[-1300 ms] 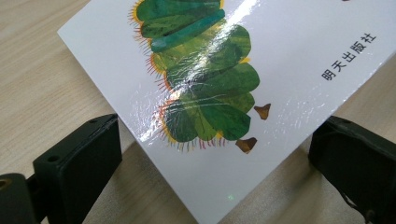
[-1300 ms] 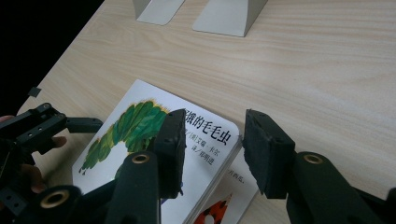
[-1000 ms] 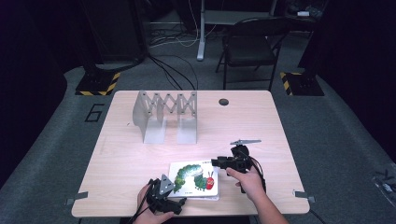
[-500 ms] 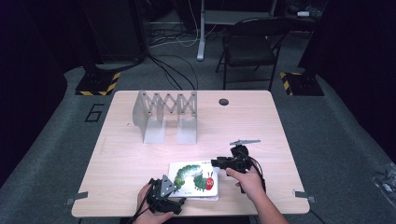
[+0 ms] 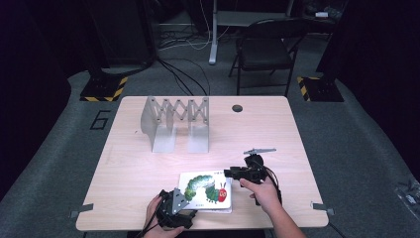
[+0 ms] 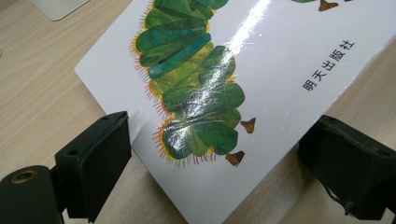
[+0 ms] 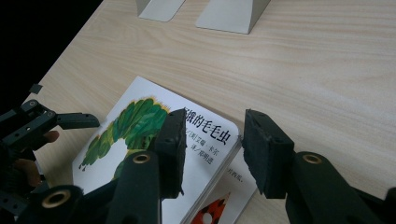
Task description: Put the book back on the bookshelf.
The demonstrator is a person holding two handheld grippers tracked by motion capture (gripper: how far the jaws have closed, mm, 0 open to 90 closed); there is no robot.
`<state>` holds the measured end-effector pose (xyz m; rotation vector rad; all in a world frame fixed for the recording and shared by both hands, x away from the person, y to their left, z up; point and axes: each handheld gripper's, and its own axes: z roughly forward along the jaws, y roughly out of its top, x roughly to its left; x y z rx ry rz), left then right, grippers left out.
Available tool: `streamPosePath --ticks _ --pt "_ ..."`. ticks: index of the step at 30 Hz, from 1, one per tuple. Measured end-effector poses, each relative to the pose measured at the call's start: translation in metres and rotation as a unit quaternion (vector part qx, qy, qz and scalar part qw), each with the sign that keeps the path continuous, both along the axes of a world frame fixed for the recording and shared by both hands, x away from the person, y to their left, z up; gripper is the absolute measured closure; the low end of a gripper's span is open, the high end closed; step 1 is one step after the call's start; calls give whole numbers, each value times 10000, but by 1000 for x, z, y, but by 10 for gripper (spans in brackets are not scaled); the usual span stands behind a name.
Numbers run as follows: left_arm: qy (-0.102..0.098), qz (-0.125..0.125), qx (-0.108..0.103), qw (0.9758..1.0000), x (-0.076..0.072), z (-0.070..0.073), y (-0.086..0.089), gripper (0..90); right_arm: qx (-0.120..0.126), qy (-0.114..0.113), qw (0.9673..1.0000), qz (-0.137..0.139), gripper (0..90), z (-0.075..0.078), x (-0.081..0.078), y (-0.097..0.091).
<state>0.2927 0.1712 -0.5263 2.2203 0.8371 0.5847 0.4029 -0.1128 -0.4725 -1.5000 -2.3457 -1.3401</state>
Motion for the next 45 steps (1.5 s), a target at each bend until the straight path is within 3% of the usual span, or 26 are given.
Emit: streamPosePath --ticks 12,16,25,32,39,42,45 --pt "-149 -99 67 9998 -3 0 -1 114 -38 10 10000 11 597 -1 0 0" --pt "-381 -190 158 9990 -8 0 -4 171 -47 8 10000 12 596 -1 0 0" --pt "-306 -258 113 9991 -7 1 -2 177 -75 36 10000 2 596 -1 0 1" --pt "-382 -218 73 9990 -7 -1 -3 179 18 161 9999 7 556 -2 4 -2" --pt "-356 -168 47 9992 -8 -1 -4 179 -142 317 9992 -178 508 0 11 -6" --pt "-406 -75 56 9991 -8 -2 -6 179 -246 311 9991 -138 497 5 16 -4" --pt "-370 -92 42 9993 -8 -2 -7 179 -343 459 9983 -73 487 6 24 1"
